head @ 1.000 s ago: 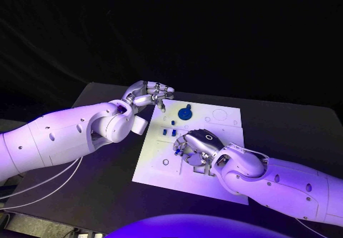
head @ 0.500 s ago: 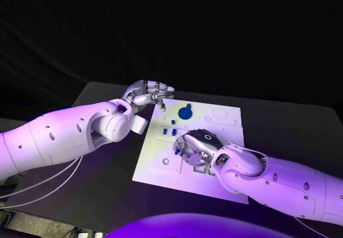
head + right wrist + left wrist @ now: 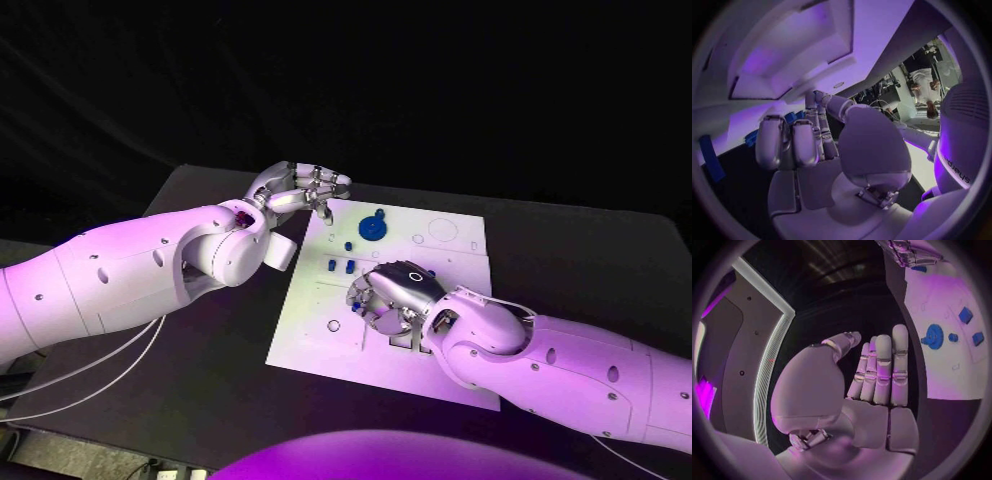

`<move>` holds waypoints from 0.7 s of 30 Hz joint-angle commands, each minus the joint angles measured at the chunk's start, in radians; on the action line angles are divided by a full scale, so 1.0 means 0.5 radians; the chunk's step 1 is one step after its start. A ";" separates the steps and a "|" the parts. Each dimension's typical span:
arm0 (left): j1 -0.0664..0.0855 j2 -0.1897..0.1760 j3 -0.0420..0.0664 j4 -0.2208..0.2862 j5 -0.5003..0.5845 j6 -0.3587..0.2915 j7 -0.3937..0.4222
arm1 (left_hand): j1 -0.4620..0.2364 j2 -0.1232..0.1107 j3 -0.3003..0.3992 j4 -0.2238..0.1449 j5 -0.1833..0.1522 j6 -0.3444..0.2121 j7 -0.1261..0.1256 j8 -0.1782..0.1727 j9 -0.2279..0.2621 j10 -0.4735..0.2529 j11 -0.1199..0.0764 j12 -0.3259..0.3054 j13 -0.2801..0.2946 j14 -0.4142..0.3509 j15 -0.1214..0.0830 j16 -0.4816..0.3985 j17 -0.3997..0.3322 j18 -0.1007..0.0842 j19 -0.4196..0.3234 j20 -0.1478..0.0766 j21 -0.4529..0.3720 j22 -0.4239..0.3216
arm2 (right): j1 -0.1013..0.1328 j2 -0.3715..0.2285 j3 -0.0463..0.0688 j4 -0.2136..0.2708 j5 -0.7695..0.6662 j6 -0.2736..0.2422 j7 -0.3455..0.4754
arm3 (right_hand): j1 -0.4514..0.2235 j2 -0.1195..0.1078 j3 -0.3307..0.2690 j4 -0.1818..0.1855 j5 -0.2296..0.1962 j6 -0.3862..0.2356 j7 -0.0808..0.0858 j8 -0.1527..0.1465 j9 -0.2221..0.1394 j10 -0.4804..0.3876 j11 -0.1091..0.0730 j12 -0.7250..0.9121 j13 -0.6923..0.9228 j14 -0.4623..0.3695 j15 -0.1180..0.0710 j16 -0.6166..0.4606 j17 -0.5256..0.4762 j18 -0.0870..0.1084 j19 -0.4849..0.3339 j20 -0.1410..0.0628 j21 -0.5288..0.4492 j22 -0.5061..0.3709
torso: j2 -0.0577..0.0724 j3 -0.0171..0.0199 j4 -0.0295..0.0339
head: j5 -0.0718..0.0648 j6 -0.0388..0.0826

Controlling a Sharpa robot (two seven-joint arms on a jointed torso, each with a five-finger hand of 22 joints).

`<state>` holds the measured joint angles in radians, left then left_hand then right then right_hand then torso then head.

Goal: Assemble the parts on the task board

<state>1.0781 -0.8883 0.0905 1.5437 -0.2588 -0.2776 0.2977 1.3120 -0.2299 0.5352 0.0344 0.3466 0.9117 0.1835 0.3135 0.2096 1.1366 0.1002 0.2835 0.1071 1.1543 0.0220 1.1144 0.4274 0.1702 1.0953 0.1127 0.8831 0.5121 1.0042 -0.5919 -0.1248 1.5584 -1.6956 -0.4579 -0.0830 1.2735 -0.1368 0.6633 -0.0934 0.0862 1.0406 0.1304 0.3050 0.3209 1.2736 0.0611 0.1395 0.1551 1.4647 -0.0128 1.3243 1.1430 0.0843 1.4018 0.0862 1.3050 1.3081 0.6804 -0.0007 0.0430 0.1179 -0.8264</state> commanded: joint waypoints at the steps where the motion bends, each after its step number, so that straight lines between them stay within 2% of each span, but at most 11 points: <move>1: -0.001 0.004 0.001 0.003 -0.008 0.029 0.007 | 0.016 0.001 -0.004 -0.006 0.001 -0.009 0.007 -0.013 -0.003 -0.007 0.012 -0.007 -0.003 -0.015 0.004 -0.010 -0.002 0.028 0.014 -0.001 -0.014 -0.002 | -0.008 -0.001 -0.008 -0.008 -0.029 0.103 -0.023 | -0.020 -0.004 -0.004 0.011 0.006 -0.016 0.008 0.007 0.006 -0.011 -0.002 -0.011 0.001 0.053 -0.007 -0.003 -0.003 -0.024 -0.014 0.006 -0.006 0.092 | -0.002 -0.0003 0.000 | -0.002 0.001; 6: -0.001 0.002 0.001 0.003 -0.008 0.028 0.007 | 0.016 0.001 -0.004 -0.006 0.001 -0.009 0.007 -0.013 -0.003 -0.007 0.012 -0.007 -0.003 -0.015 0.004 -0.010 -0.002 0.028 0.014 -0.001 -0.014 -0.002 | -0.007 -0.010 -0.009 -0.011 -0.026 0.071 -0.021 | -0.063 -0.041 -0.030 0.036 0.046 -0.126 0.046 -0.054 -0.011 -0.076 0.030 -0.053 0.004 0.051 0.017 0.000 -0.007 -0.020 -0.031 0.022 -0.031 0.077 | -0.002 0.0004 0.000 | -0.003 0.002; 11: -0.001 0.001 0.001 0.003 -0.008 0.029 0.006 | 0.016 0.001 -0.004 -0.006 0.001 -0.009 0.007 -0.013 -0.003 -0.007 0.012 -0.007 -0.003 -0.015 0.004 -0.010 -0.002 0.028 0.014 -0.001 -0.014 -0.002 | -0.007 -0.025 -0.009 -0.005 -0.018 -0.003 -0.009 | -0.083 -0.081 -0.045 0.046 0.012 -0.220 0.083 -0.117 -0.031 -0.146 0.066 -0.083 0.004 0.045 0.046 0.000 -0.021 -0.014 -0.048 0.046 -0.058 0.060 | -0.001 0.0014 -0.001 | -0.006 0.008; 16: -0.001 0.000 0.001 0.002 -0.008 0.031 0.005 | 0.016 0.001 -0.004 -0.006 0.001 -0.009 0.007 -0.013 -0.003 -0.007 0.012 -0.007 -0.003 -0.015 0.004 -0.010 -0.002 0.028 0.014 -0.001 -0.014 -0.002 | -0.007 -0.075 -0.007 0.047 0.042 -0.098 0.008 | -0.085 -0.096 -0.047 0.049 0.004 -0.267 0.086 -0.151 -0.044 -0.180 0.074 -0.088 0.002 0.039 0.055 -0.005 -0.036 -0.009 -0.060 0.058 -0.078 0.048 | -0.001 0.0030 -0.001 | -0.011 0.013; 21: -0.001 -0.003 0.001 0.002 -0.008 0.033 0.005 | 0.016 0.001 -0.004 -0.006 0.001 -0.009 0.007 -0.013 -0.003 -0.007 0.012 -0.007 -0.003 -0.015 0.004 -0.010 -0.002 0.028 0.014 -0.001 -0.014 -0.002 | 0.010 -0.159 0.008 0.141 0.093 -0.140 0.012 | -0.083 -0.100 -0.046 0.052 0.004 -0.289 0.089 -0.170 -0.051 -0.191 0.078 -0.086 0.002 0.038 0.058 -0.003 -0.037 -0.008 -0.061 0.062 -0.081 0.047 | -0.001 0.0015 -0.003 | -0.017 0.020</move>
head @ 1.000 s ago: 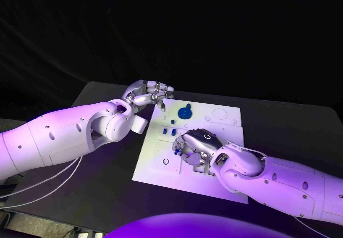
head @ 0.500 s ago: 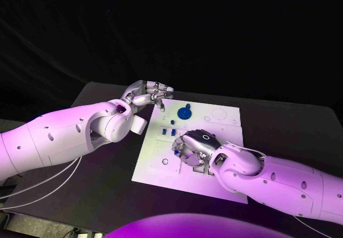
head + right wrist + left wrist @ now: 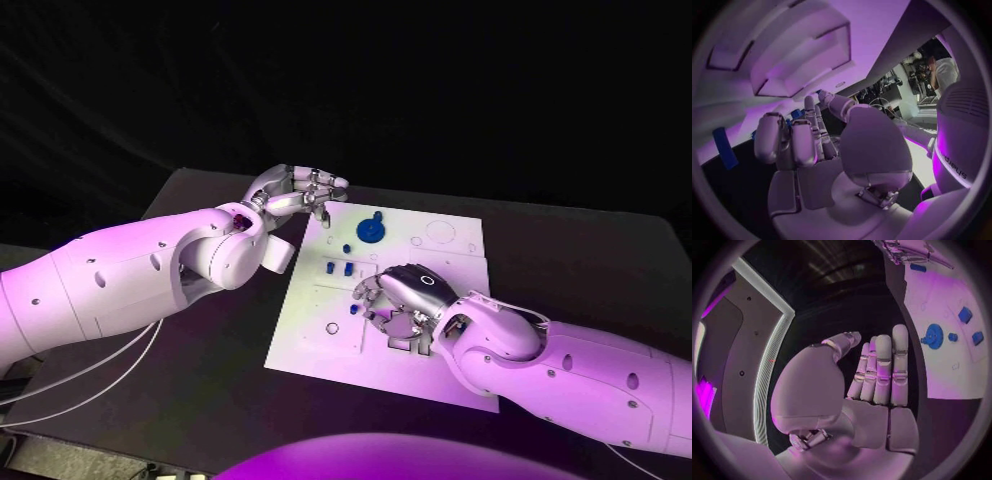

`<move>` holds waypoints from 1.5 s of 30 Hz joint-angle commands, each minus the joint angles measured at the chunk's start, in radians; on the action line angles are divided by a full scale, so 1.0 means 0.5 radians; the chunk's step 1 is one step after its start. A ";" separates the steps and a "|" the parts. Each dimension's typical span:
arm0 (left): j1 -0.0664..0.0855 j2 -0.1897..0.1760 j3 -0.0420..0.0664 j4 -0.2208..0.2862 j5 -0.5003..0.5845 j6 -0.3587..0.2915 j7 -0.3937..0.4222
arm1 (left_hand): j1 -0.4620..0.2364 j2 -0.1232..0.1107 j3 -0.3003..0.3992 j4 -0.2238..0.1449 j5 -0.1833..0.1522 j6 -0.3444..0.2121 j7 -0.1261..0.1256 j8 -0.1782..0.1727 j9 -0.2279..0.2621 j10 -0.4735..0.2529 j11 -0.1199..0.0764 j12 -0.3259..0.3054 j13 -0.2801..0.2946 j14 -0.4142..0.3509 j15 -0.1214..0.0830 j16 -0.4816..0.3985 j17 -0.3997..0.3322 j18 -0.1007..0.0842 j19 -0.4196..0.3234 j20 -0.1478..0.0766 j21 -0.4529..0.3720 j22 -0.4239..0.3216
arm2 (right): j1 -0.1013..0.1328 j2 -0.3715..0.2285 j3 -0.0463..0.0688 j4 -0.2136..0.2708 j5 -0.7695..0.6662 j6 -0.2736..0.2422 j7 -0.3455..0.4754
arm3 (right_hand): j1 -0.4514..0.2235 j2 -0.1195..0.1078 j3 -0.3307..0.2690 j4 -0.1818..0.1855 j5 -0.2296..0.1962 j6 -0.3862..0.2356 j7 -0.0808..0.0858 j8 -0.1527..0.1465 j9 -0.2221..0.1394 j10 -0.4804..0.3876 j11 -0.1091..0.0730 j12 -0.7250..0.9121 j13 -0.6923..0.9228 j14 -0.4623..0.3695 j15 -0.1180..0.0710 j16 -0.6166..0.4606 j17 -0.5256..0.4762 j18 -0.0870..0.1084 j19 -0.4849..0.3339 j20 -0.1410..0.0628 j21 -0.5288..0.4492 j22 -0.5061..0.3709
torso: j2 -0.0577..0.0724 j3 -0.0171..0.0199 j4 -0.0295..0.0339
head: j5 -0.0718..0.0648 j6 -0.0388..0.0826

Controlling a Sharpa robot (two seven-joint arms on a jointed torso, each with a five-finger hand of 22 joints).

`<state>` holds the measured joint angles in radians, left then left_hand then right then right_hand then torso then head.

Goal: Assemble the parts on the task board

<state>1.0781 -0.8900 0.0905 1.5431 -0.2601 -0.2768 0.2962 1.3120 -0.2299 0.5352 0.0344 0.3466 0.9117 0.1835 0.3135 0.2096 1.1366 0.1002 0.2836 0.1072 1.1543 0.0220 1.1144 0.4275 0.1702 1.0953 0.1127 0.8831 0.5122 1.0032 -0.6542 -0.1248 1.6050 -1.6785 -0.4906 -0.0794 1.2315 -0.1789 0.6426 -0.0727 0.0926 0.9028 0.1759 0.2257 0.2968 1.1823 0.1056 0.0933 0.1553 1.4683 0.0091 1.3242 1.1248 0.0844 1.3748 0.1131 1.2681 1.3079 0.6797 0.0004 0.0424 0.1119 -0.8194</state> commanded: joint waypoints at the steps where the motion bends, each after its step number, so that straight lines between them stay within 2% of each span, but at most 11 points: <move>1: -0.001 0.000 0.001 0.003 -0.005 0.031 0.008 | 0.016 0.001 -0.004 -0.006 0.001 -0.009 0.007 -0.013 -0.003 -0.007 0.012 -0.007 -0.003 -0.015 0.004 -0.010 -0.002 0.028 0.014 -0.001 -0.014 -0.002 | 0.018 -0.048 0.011 0.062 0.063 -0.078 0.004 | 0.000 -0.016 -0.005 0.011 -0.009 -0.014 -0.001 -0.012 -0.003 -0.009 -0.011 0.006 0.001 0.030 0.014 -0.003 -0.002 -0.008 -0.007 0.009 -0.007 0.048 | -0.001 -0.0005 -0.003 | -0.005 0.008; 6: -0.001 -0.003 0.001 0.004 -0.005 0.032 0.008 | 0.018 0.005 -0.007 -0.006 0.001 -0.009 0.008 -0.016 -0.002 -0.006 0.013 -0.013 -0.002 -0.018 0.006 -0.010 -0.004 0.028 0.016 0.001 -0.020 -0.007 | 0.081 -0.171 0.028 0.163 0.109 -0.076 -0.014 | 0.000 -0.018 -0.005 0.014 -0.008 -0.005 -0.001 -0.011 -0.002 -0.020 -0.009 0.005 0.000 0.029 0.016 -0.004 -0.006 -0.007 -0.009 0.011 -0.010 0.046 | -0.001 -0.0003 -0.004 | -0.017 0.016; 10: -0.001 -0.006 0.000 0.005 -0.005 0.034 0.008 | 0.018 0.005 -0.007 -0.006 0.001 -0.009 0.008 -0.016 -0.002 -0.006 0.013 -0.013 -0.002 -0.018 0.006 -0.010 -0.004 0.028 0.016 0.001 -0.020 -0.007 | 0.140 -0.258 0.037 0.211 0.133 -0.024 -0.042 | -0.004 -0.024 -0.008 0.018 -0.009 0.011 0.001 -0.007 0.000 -0.036 -0.005 0.001 -0.004 0.026 0.019 -0.008 -0.015 -0.004 -0.015 0.014 -0.021 0.039 | -0.002 -0.0017 -0.005 | -0.032 0.025; 13: -0.001 -0.007 0.000 0.006 -0.005 0.035 0.008 | 0.018 0.005 -0.007 -0.006 0.001 -0.009 0.008 -0.016 -0.002 -0.006 0.013 -0.013 -0.002 -0.018 0.006 -0.010 -0.004 0.028 0.016 0.001 -0.020 -0.007 | 0.199 -0.335 0.041 0.237 0.150 0.068 -0.075 | -0.016 -0.038 -0.016 0.027 -0.009 0.016 0.006 -0.010 0.000 -0.078 0.005 -0.016 -0.014 0.020 0.026 -0.018 -0.036 0.003 -0.037 0.019 -0.055 0.015 | -0.003 -0.0020 -0.005 | -0.042 0.030; 16: -0.001 -0.008 0.000 0.007 -0.005 0.037 0.008 | 0.018 0.005 -0.007 -0.006 0.001 -0.009 0.008 -0.016 -0.002 -0.006 0.013 -0.013 -0.002 -0.018 0.006 -0.010 -0.004 0.028 0.016 0.001 -0.020 -0.007 | 0.242 -0.390 0.044 0.238 0.149 0.176 -0.102 | -0.052 -0.094 -0.087 0.052 0.018 -0.011 0.004 -0.037 -0.008 -0.233 0.023 -0.060 -0.056 -0.022 0.043 -0.087 -0.149 0.042 -0.147 0.037 -0.224 -0.108 | -0.001 -0.0008 -0.001 | -0.060 0.037; 19: -0.001 -0.009 -0.001 0.008 -0.005 0.039 0.008 | 0.018 0.005 -0.007 -0.006 0.001 -0.009 0.008 -0.016 -0.002 -0.006 0.013 -0.013 -0.002 -0.018 0.006 -0.010 -0.004 0.028 0.016 0.001 -0.020 -0.007 | 0.269 -0.428 0.045 0.217 0.134 0.288 -0.128 | -0.043 -0.099 -0.157 0.067 0.020 -0.021 0.001 -0.050 -0.010 -0.300 0.024 -0.044 -0.079 -0.041 0.047 -0.107 -0.184 0.056 -0.186 0.043 -0.293 -0.154 | -0.001 -0.0012 0.000 | -0.069 0.041; 24: -0.002 -0.011 -0.002 0.010 -0.005 0.042 0.010 | 0.018 0.005 -0.007 -0.006 0.001 -0.009 0.008 -0.016 -0.002 -0.006 0.013 -0.013 -0.002 -0.018 0.006 -0.010 -0.004 0.028 0.016 0.001 -0.020 -0.007 | 0.288 -0.469 0.045 0.201 0.092 0.411 -0.153 | -0.011 -0.088 -0.259 0.087 0.027 -0.033 -0.002 -0.066 -0.012 -0.366 0.027 -0.023 -0.106 -0.062 0.050 -0.130 -0.232 0.069 -0.224 0.046 -0.371 -0.205 | 0.002 0.0018 0.001 | -0.073 0.041; 30: -0.002 -0.012 -0.002 0.012 -0.003 0.044 0.014 | 0.019 0.006 -0.008 -0.006 0.000 -0.008 0.008 -0.016 -0.002 -0.004 0.013 -0.015 -0.001 -0.018 0.006 -0.010 -0.004 0.029 0.017 0.001 -0.022 -0.009 | 0.293 -0.478 0.045 0.175 0.062 0.513 -0.205 | 0.025 -0.068 -0.291 0.090 0.031 -0.029 -0.008 -0.070 -0.012 -0.353 0.020 0.013 -0.112 -0.053 0.044 -0.117 -0.220 0.067 -0.211 0.042 -0.367 -0.201 | 0.002 -0.0024 0.004 | -0.083 0.042; 34: -0.002 -0.012 -0.002 0.011 -0.003 0.044 0.014 | 0.019 0.006 -0.008 -0.006 0.000 -0.008 0.008 -0.016 -0.002 -0.004 0.013 -0.015 -0.001 -0.018 0.006 -0.010 -0.004 0.029 0.017 0.001 -0.022 -0.009 | 0.294 -0.468 0.044 0.166 0.060 0.503 -0.217 | 0.043 -0.043 -0.295 0.099 0.034 -0.015 -0.011 -0.068 -0.011 -0.318 0.014 0.050 -0.114 -0.040 0.038 -0.103 -0.208 0.062 -0.186 0.038 -0.347 -0.185 | 0.001 -0.0006 0.005 | -0.081 0.040; 40: -0.002 -0.012 -0.002 0.011 -0.003 0.045 0.014 | 0.019 0.006 -0.008 -0.006 0.000 -0.008 0.008 -0.016 -0.002 -0.004 0.013 -0.015 -0.001 -0.018 0.006 -0.010 -0.004 0.029 0.017 0.001 -0.022 -0.009 | 0.293 -0.435 0.042 0.146 0.057 0.462 -0.225 | 0.069 0.014 -0.244 0.125 -0.005 0.052 -0.014 -0.048 -0.003 -0.230 0.004 0.117 -0.122 -0.015 0.027 -0.073 -0.174 0.043 -0.118 0.026 -0.269 -0.126 | 0.001 -0.0021 0.008 | -0.078 0.040; 45: -0.002 -0.013 -0.002 0.011 -0.003 0.045 0.014 | 0.019 0.007 -0.008 -0.006 0.000 -0.008 0.008 -0.016 -0.002 -0.004 0.013 -0.015 -0.001 -0.018 0.006 -0.010 -0.004 0.029 0.017 0.001 -0.023 -0.009 | 0.287 -0.412 0.039 0.127 0.060 0.459 -0.219 | 0.083 0.036 -0.197 0.134 -0.050 0.094 -0.017 -0.035 0.001 -0.194 -0.001 0.133 -0.133 -0.007 0.023 -0.059 -0.160 0.037 -0.096 0.022 -0.244 -0.105 | 0.002 -0.0011 0.007 | -0.072 0.038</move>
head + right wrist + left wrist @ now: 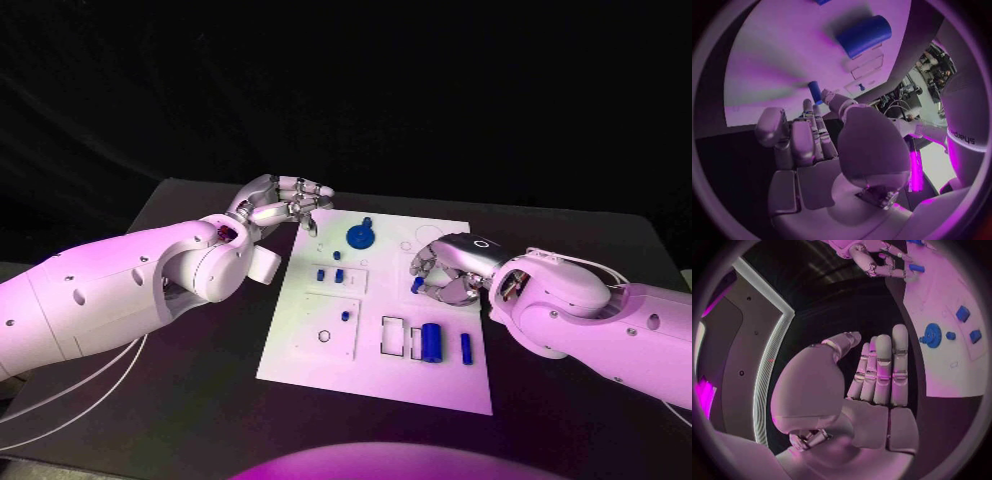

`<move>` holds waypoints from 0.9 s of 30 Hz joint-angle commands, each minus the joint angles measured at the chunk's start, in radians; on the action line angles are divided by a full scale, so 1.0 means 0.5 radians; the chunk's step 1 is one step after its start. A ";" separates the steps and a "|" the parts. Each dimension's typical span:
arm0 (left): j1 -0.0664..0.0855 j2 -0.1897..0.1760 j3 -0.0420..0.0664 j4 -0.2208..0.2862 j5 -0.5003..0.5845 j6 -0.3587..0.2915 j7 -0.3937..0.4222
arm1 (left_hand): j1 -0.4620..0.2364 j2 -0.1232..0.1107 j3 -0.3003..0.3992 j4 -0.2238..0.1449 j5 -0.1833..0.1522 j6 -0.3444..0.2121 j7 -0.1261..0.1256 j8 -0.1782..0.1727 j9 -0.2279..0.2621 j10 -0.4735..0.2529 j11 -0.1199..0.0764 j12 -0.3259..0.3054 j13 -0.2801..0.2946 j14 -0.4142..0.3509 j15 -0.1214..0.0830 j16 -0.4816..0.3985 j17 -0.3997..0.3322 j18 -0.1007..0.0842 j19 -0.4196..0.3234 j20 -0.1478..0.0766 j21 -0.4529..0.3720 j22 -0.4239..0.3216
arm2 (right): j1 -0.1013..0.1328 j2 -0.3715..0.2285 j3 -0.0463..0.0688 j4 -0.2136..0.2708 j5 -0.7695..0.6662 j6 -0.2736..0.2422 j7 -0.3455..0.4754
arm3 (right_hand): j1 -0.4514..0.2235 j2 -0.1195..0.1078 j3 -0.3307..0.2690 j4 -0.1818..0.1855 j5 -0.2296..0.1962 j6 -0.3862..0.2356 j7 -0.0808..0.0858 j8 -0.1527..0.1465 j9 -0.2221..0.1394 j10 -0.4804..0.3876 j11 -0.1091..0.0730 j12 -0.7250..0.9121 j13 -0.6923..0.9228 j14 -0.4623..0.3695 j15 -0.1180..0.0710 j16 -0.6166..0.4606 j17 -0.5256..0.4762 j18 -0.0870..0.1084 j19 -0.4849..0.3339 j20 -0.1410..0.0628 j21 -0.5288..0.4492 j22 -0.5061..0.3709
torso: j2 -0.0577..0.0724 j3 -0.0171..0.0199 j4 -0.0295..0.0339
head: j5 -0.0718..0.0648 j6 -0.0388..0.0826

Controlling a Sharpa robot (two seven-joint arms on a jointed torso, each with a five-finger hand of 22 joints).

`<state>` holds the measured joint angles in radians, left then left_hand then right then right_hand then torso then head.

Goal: Assemble the parts on the task board

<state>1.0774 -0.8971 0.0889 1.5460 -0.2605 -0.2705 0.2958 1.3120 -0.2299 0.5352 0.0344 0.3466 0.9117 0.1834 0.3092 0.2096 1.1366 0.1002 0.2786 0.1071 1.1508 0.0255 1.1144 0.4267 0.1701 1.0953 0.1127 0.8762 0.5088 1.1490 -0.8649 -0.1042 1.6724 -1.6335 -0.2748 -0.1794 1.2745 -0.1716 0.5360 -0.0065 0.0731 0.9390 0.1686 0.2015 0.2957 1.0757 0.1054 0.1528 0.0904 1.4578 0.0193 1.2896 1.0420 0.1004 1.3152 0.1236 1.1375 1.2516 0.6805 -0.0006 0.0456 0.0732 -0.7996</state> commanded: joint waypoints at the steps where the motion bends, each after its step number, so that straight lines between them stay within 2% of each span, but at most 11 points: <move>1: -0.001 0.000 0.001 0.005 -0.002 0.032 0.015 | 0.020 0.007 -0.008 -0.006 0.000 -0.008 0.008 -0.008 -0.002 -0.003 0.013 -0.005 0.000 -0.011 -0.001 -0.009 -0.003 0.029 0.017 0.002 -0.010 -0.003 | -0.007 0.013 -0.002 -0.010 -0.029 0.027 -0.018 | -0.002 0.024 0.022 0.003 -0.012 0.027 -0.003 0.016 0.004 0.028 -0.002 0.018 -0.003 0.016 0.001 0.013 0.010 0.003 0.027 0.000 0.024 0.013 | 0.001 0.0013 -0.001 | 0.008 -0.003; 8: -0.001 0.003 0.001 0.002 -0.002 0.034 0.014 | 0.020 0.007 -0.008 -0.006 0.000 -0.008 0.008 -0.008 -0.002 -0.003 0.013 -0.005 0.000 -0.011 -0.001 -0.009 -0.003 0.029 0.017 0.002 -0.010 -0.003 | -0.016 0.029 -0.005 -0.020 -0.025 0.022 -0.010 | 0.002 0.033 0.064 0.013 -0.014 0.080 -0.014 0.037 0.014 0.109 -0.021 0.047 -0.003 0.030 -0.013 0.041 0.047 -0.010 0.067 -0.011 0.084 0.060 | 0.001 0.0002 -0.006 | 0.011 -0.009; 20: -0.002 0.005 0.001 -0.001 -0.001 0.037 0.010 | 0.019 0.009 -0.009 -0.005 0.000 -0.007 0.008 -0.008 -0.002 -0.002 0.013 -0.007 0.000 -0.011 0.000 -0.009 -0.003 0.029 0.018 0.002 -0.011 -0.004 | -0.021 0.049 -0.010 -0.054 -0.127 0.053 -0.038 | 0.011 0.029 0.094 0.011 -0.018 0.130 -0.027 0.063 0.026 0.146 -0.033 0.051 -0.008 0.035 -0.023 0.056 0.060 -0.019 0.090 -0.021 0.120 0.091 | 0.000 0.0027 -0.005 | 0.010 -0.014; 27: -0.002 0.006 0.001 -0.002 -0.001 0.037 0.008 | 0.019 0.010 -0.009 -0.005 0.001 -0.007 0.008 -0.008 -0.002 -0.002 0.013 -0.007 0.000 -0.011 0.000 -0.009 -0.003 0.029 0.018 0.002 -0.011 -0.004 | -0.025 0.056 -0.013 -0.057 -0.172 -0.010 -0.042 | 0.054 0.067 0.149 -0.007 -0.045 0.167 -0.042 0.090 0.041 0.200 -0.052 0.068 -0.002 0.039 -0.038 0.070 0.074 -0.026 0.111 -0.034 0.155 0.121 | 0.000 0.0019 -0.005 | 0.007 -0.013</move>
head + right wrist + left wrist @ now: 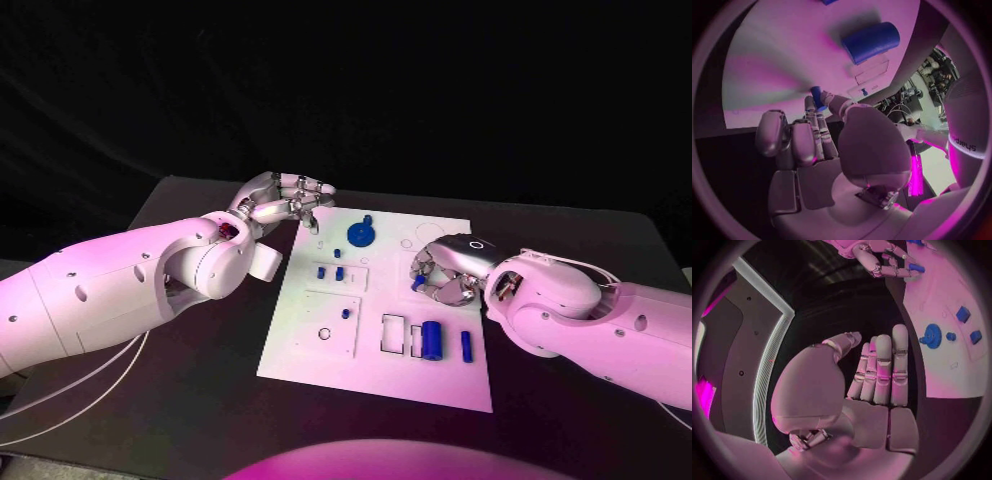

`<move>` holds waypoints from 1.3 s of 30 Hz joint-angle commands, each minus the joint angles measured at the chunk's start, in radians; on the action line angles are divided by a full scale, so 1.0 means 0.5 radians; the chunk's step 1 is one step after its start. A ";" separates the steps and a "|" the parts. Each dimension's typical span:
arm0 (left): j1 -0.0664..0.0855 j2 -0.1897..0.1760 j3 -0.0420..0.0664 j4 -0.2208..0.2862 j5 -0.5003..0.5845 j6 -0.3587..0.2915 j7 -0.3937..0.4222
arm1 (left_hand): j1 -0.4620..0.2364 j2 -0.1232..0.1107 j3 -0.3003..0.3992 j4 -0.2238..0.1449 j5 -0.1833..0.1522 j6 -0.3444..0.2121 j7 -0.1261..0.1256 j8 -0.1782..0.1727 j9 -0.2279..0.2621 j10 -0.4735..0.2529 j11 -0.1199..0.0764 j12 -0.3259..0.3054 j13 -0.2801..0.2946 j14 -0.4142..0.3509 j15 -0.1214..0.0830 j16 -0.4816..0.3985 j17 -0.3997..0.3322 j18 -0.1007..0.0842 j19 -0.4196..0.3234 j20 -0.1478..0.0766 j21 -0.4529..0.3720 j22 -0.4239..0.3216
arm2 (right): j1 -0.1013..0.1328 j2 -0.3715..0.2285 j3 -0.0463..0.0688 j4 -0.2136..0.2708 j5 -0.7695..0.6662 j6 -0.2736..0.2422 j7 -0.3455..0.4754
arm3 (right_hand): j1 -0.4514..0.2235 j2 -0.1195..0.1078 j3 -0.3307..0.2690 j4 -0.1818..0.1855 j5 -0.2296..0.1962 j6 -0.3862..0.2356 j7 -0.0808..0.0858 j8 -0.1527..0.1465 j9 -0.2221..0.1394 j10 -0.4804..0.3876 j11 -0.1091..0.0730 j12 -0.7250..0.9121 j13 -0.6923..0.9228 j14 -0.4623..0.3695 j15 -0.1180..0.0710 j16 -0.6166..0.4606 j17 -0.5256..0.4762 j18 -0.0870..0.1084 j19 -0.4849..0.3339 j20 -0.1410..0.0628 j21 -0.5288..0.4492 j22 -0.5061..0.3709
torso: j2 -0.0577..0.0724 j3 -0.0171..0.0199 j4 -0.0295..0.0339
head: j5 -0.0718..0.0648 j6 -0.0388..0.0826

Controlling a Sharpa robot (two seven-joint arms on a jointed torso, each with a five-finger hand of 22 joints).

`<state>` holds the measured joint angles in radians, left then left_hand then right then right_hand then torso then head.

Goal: Assemble the parts on the task board

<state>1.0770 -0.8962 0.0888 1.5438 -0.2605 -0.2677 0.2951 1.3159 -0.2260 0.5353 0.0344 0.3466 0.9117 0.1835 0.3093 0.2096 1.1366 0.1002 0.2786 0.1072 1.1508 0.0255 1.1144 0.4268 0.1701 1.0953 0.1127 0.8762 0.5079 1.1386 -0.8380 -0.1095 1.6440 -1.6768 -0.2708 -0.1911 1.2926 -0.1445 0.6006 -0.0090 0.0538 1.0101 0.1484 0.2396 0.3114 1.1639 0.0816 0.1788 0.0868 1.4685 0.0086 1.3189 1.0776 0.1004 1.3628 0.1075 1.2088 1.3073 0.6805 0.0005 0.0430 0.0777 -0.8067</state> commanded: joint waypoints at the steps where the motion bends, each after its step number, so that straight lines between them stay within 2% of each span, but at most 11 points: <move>1: -0.002 0.005 0.001 0.002 -0.001 0.031 0.009 | 0.012 0.003 -0.009 -0.005 0.001 -0.007 0.008 -0.008 -0.002 -0.002 0.013 -0.007 0.000 -0.011 -0.001 -0.009 -0.003 0.029 0.018 0.002 -0.011 -0.002 | -0.005 0.002 -0.002 0.002 -0.089 -0.039 -0.015 | 0.018 0.013 0.020 -0.002 -0.006 0.024 -0.002 0.014 0.009 0.023 -0.005 0.016 0.005 0.018 -0.017 0.011 0.003 -0.026 0.015 -0.002 0.012 0.009 | -0.001 -0.0009 0.001 | -0.002 0.001; 3: -0.002 0.005 0.001 0.002 -0.001 0.031 0.009 | 0.012 0.003 -0.009 -0.005 0.001 -0.007 0.008 -0.008 -0.002 -0.002 0.013 -0.007 0.000 -0.011 -0.001 -0.009 -0.003 0.029 0.018 0.002 -0.011 -0.002 | -0.006 0.000 -0.003 0.008 -0.093 -0.074 -0.007 | 0.022 0.016 0.024 -0.004 -0.007 0.030 -0.004 0.018 0.012 0.032 -0.008 0.020 0.006 0.018 -0.019 0.012 0.004 -0.027 0.019 -0.004 0.018 0.014 | -0.001 -0.0012 0.001 | -0.003 0.000; 7: -0.002 0.006 0.001 0.001 -0.001 0.031 0.010 | 0.012 0.003 -0.009 -0.005 0.001 -0.007 0.008 -0.008 -0.002 -0.002 0.013 -0.007 0.000 -0.011 -0.001 -0.009 -0.003 0.029 0.018 0.002 -0.011 -0.002 | -0.008 -0.013 -0.002 0.039 -0.090 -0.188 0.018 | 0.046 0.038 0.046 -0.025 -0.008 0.083 -0.030 0.063 0.038 0.106 -0.036 0.054 0.026 0.029 -0.041 0.037 0.040 -0.043 0.060 -0.022 0.090 0.070 | -0.001 -0.0011 0.001 | -0.004 0.002; 13: -0.004 0.008 0.001 -0.002 -0.001 0.031 0.010 | 0.013 0.006 -0.008 -0.005 0.001 -0.006 0.008 -0.009 -0.001 -0.002 0.013 -0.008 0.001 -0.012 -0.001 -0.009 -0.003 0.029 0.019 0.002 -0.012 -0.003 | -0.003 -0.060 0.004 0.120 -0.074 -0.331 0.037 | 0.034 0.026 0.040 -0.024 -0.009 0.086 -0.034 0.070 0.044 0.112 -0.038 0.055 0.029 0.030 -0.045 0.040 0.041 -0.044 0.062 -0.027 0.093 0.073 | -0.006 -0.0025 0.000 | -0.006 0.006; 21: -0.005 0.010 0.001 -0.006 0.000 0.032 0.012 | 0.013 0.006 -0.008 -0.005 0.001 -0.006 0.008 -0.009 -0.001 -0.002 0.013 -0.008 0.001 -0.012 -0.001 -0.009 -0.003 0.029 0.019 0.002 -0.012 -0.003 | 0.008 -0.072 0.013 0.243 -0.014 -0.440 0.092 | 0.039 0.023 0.044 -0.032 -0.007 0.088 -0.037 0.077 0.050 0.116 -0.043 0.055 0.032 0.032 -0.048 0.043 0.046 -0.047 0.069 -0.030 0.106 0.084 | -0.002 -0.0016 -0.002 | -0.008 0.010; 24: -0.006 0.014 0.001 -0.009 0.001 0.034 0.013 | 0.013 0.006 -0.008 -0.005 0.001 -0.006 0.008 -0.009 -0.001 -0.002 0.013 -0.008 0.001 -0.012 -0.001 -0.009 -0.003 0.029 0.019 0.002 -0.012 -0.003 | 0.000 -0.027 0.013 0.268 0.024 -0.464 0.129 | 0.042 0.024 0.046 -0.034 -0.006 0.088 -0.037 0.077 0.051 0.116 -0.043 0.055 0.032 0.032 -0.049 0.044 0.046 -0.047 0.068 -0.031 0.104 0.083 | -0.002 0.0000 -0.003 | -0.003 0.011; 26: -0.006 0.018 0.001 -0.013 0.003 0.035 0.014 | 0.013 0.006 -0.008 -0.005 0.001 -0.006 0.008 -0.009 -0.001 -0.002 0.013 -0.008 0.001 -0.012 -0.001 -0.009 -0.003 0.029 0.019 0.002 -0.012 -0.003 | -0.011 0.019 0.012 0.279 0.052 -0.472 0.155 | 0.043 0.024 0.048 -0.035 -0.006 0.087 -0.037 0.078 0.051 0.116 -0.043 0.055 0.032 0.032 -0.049 0.044 0.047 -0.047 0.068 -0.032 0.106 0.084 | -0.003 0.0011 0.001 | -0.003 0.012; 31: -0.007 0.040 0.001 -0.026 0.005 0.041 0.015 | 0.013 0.006 -0.008 -0.005 0.001 -0.006 0.008 -0.009 -0.001 -0.002 0.013 -0.008 0.001 -0.012 -0.001 -0.009 -0.003 0.029 0.019 0.002 -0.012 -0.003 | -0.059 0.160 0.002 0.269 0.106 -0.448 0.207 | 0.046 0.026 0.050 -0.037 -0.005 0.086 -0.036 0.078 0.052 0.116 -0.043 0.054 0.033 0.031 -0.050 0.041 0.039 -0.046 0.065 -0.032 0.099 0.080 | -0.007 -0.0042 0.010 | 0.002 0.009; 33: -0.007 0.046 0.001 -0.030 0.006 0.043 0.015 | 0.013 0.006 -0.008 -0.005 0.001 -0.006 0.008 -0.009 -0.001 -0.002 0.013 -0.008 0.001 -0.012 -0.001 -0.009 -0.003 0.029 0.019 0.002 -0.012 -0.003 | -0.078 0.201 -0.003 0.253 0.118 -0.433 0.219 | 0.046 0.027 0.051 -0.037 -0.005 0.086 -0.036 0.078 0.052 0.115 -0.043 0.054 0.033 0.031 -0.050 0.041 0.039 -0.045 0.064 -0.033 0.098 0.079 | -0.006 -0.0049 0.008 | 0.011 0.011; 35: -0.007 0.051 0.000 -0.033 0.006 0.044 0.014 | 0.013 0.006 -0.008 -0.005 0.001 -0.006 0.008 -0.009 -0.001 -0.002 0.013 -0.008 0.001 -0.012 -0.001 -0.009 -0.003 0.029 0.019 0.002 -0.012 -0.003 | -0.104 0.251 -0.008 0.231 0.128 -0.413 0.233 | 0.047 0.027 0.052 -0.038 -0.004 0.085 -0.035 0.078 0.053 0.115 -0.042 0.053 0.033 0.030 -0.050 0.040 0.037 -0.044 0.061 -0.033 0.093 0.076 | 0.000 -0.0045 0.002 | 0.022 0.011; 39: -0.007 0.060 0.000 -0.036 0.006 0.047 0.014 | 0.013 0.009 -0.008 -0.004 0.000 -0.006 0.008 -0.009 -0.001 0.000 0.013 -0.009 0.002 -0.012 -0.001 -0.008 -0.004 0.029 0.020 0.002 -0.014 -0.004 | -0.149 0.323 -0.015 0.188 0.140 -0.380 0.261 | 0.047 0.028 0.053 -0.039 -0.004 0.084 -0.034 0.078 0.053 0.114 -0.042 0.053 0.033 0.029 -0.050 0.038 0.032 -0.043 0.060 -0.033 0.090 0.074 | 0.002 -0.0059 -0.001 | 0.028 0.011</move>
<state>1.0742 -0.8692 0.0884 1.5245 -0.2596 -0.2633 0.2950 1.3159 -0.2260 0.5352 0.0344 0.3466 0.9117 0.1835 0.3094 0.2096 1.1366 0.1002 0.2786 0.1072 1.1508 0.0255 1.1144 0.4261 0.1701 1.0990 0.1164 0.8762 0.5067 1.0671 -0.6792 -0.1170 1.7435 -1.6251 -0.4804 -0.0976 1.3077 -0.1299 0.6223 -0.0250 0.0485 1.0462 0.1326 0.2747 0.3187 1.2149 0.0629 0.2086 0.1022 1.4665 -0.0112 1.3342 1.0940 0.0914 1.3913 0.0896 1.2565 1.3077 0.6797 -0.0014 0.0444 0.0890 -0.8012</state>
